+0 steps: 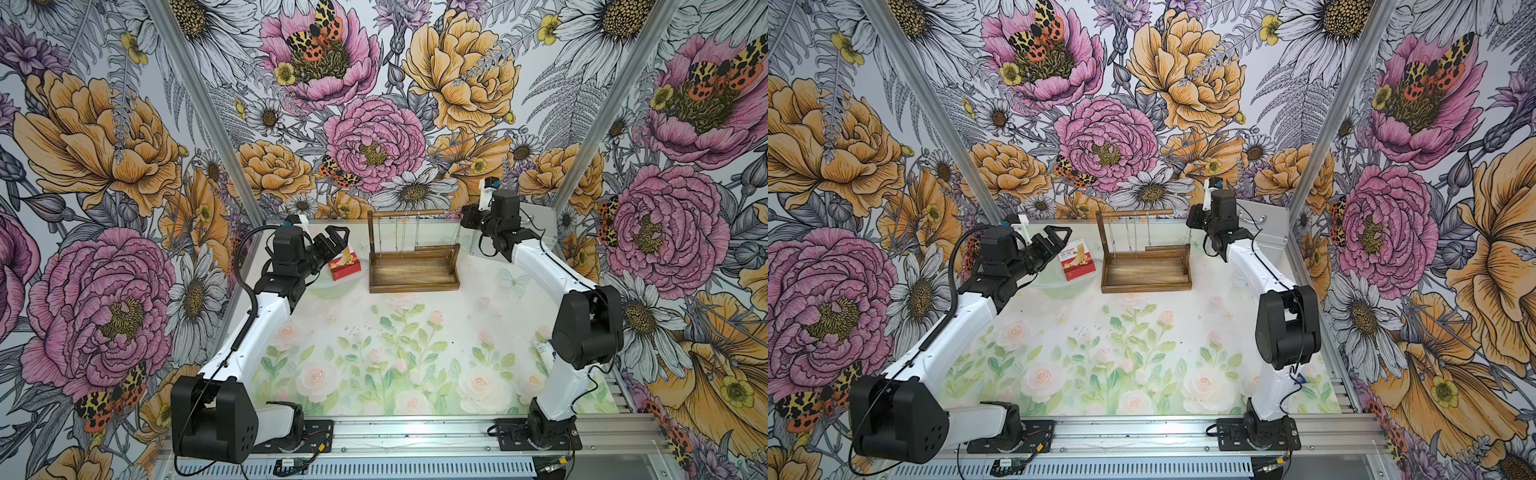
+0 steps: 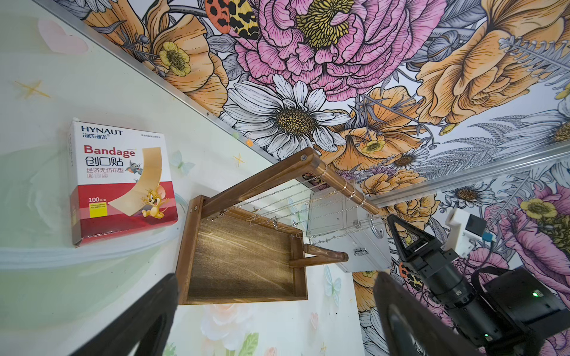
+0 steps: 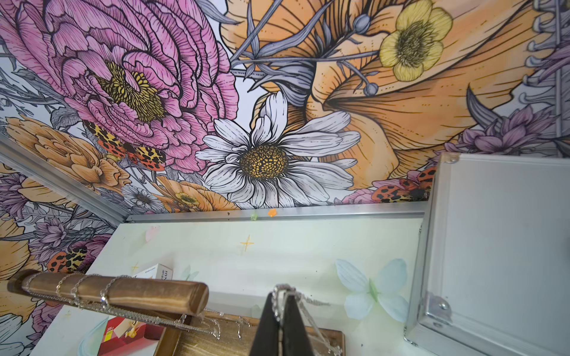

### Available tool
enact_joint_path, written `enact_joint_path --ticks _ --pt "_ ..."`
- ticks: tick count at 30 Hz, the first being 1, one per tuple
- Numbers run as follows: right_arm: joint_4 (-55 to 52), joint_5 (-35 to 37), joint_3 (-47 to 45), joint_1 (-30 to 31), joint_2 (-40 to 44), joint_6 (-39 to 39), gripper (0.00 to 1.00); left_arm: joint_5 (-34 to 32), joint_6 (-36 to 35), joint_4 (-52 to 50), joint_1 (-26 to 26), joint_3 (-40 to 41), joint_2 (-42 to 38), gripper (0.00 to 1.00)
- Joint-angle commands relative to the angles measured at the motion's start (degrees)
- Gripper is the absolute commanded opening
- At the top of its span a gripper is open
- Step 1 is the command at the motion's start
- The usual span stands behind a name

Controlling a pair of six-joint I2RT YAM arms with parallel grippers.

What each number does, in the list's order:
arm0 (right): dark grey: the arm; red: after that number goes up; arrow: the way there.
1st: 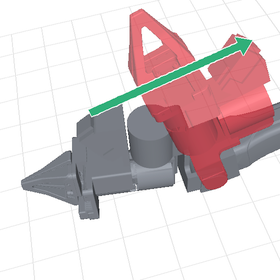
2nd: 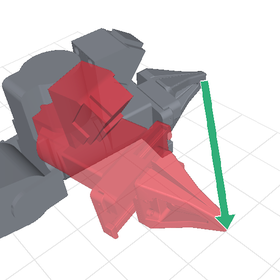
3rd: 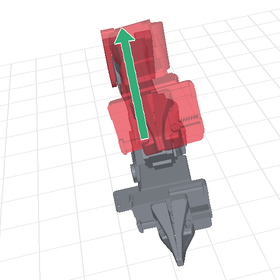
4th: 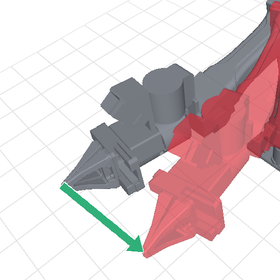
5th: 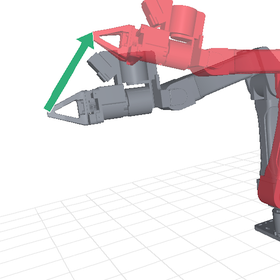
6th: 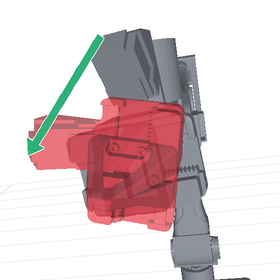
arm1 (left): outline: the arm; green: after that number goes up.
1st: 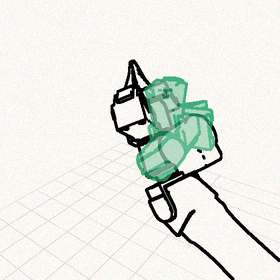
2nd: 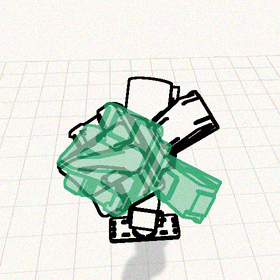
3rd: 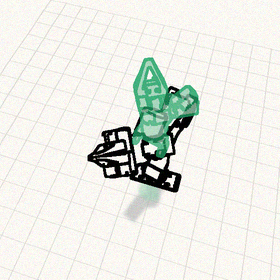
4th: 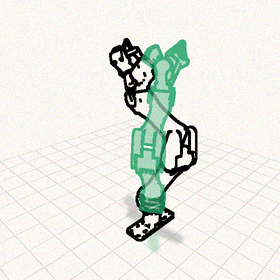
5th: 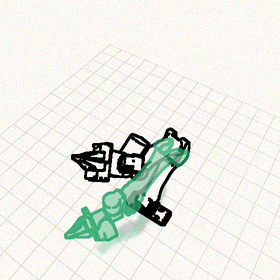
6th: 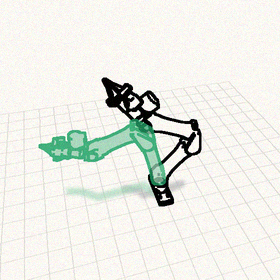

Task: Take the necklace off the jewelry display stand
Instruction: Take off the necklace from the stand.

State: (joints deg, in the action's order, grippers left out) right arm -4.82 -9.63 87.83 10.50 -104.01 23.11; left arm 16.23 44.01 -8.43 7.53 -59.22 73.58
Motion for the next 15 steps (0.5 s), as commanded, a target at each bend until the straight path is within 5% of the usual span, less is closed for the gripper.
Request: enact_joint_path --ticks 1,15 --pt "1.7 1.0 0.9 -0.3 3.4 1.1 0.0 0.3 -1.0 -0.8 0.0 -0.9 -0.5 0.99" --pt "-3.1 0.3 3.4 -0.4 9.1 1.1 0.0 -1.9 -2.0 -1.9 -0.1 -0.9 -2.2 0.99"
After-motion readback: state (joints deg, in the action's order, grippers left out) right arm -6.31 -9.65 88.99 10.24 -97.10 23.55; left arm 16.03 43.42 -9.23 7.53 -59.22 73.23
